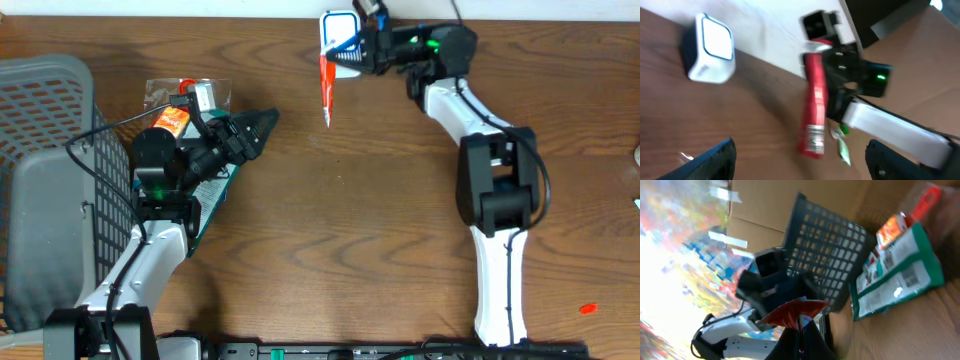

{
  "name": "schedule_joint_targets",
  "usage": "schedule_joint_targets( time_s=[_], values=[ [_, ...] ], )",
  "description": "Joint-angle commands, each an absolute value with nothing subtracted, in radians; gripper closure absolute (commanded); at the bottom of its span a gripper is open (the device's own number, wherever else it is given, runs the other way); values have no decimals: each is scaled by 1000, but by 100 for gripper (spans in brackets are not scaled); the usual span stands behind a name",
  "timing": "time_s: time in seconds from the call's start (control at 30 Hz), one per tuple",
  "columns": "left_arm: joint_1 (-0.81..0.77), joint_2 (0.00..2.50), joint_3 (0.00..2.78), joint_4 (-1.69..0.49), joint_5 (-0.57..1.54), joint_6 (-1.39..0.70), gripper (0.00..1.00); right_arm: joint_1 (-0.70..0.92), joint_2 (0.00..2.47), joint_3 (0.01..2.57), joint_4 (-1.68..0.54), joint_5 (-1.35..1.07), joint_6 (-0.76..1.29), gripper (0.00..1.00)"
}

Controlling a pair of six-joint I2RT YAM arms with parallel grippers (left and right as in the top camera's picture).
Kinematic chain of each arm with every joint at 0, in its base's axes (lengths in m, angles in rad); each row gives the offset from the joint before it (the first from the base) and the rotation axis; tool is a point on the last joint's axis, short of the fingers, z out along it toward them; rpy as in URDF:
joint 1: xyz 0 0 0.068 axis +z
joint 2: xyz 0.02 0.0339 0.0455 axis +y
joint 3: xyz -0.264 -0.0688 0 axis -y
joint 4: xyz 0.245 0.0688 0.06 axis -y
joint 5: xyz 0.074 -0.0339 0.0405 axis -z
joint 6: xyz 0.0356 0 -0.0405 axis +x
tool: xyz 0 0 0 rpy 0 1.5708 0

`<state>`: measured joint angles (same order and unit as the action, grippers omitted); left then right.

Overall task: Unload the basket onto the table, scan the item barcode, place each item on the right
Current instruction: 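Swing the left gripper toward the stick held by the right gripper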

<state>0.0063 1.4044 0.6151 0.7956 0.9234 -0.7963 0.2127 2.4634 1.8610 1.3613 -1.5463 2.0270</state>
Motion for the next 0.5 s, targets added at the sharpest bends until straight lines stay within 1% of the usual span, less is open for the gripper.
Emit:
schedule_joint_targets(
  time_s=[0.0, 0.1, 0.2, 0.33, 0.47],
  values=[
    [7, 1412, 612, 785, 1045, -851, 17, 241, 2473, 1860, 1369, -1557, 2030, 99],
    [-6, 1456, 611, 739, 1143, -789, 17, 261, 2471, 1860, 1378, -1557, 2039, 99],
    [-13, 1520, 611, 747, 1167, -775, 17, 279, 2471, 1860, 1380, -1558, 2049, 99],
    [-13, 1607, 611, 893, 1189, -781, 17, 301, 2472, 1859, 1380, -1557, 2050, 99],
    [-13, 1665, 611, 1061, 1198, -838, 17, 327, 2472, 1859, 1380, -1558, 2050, 99]
  ],
)
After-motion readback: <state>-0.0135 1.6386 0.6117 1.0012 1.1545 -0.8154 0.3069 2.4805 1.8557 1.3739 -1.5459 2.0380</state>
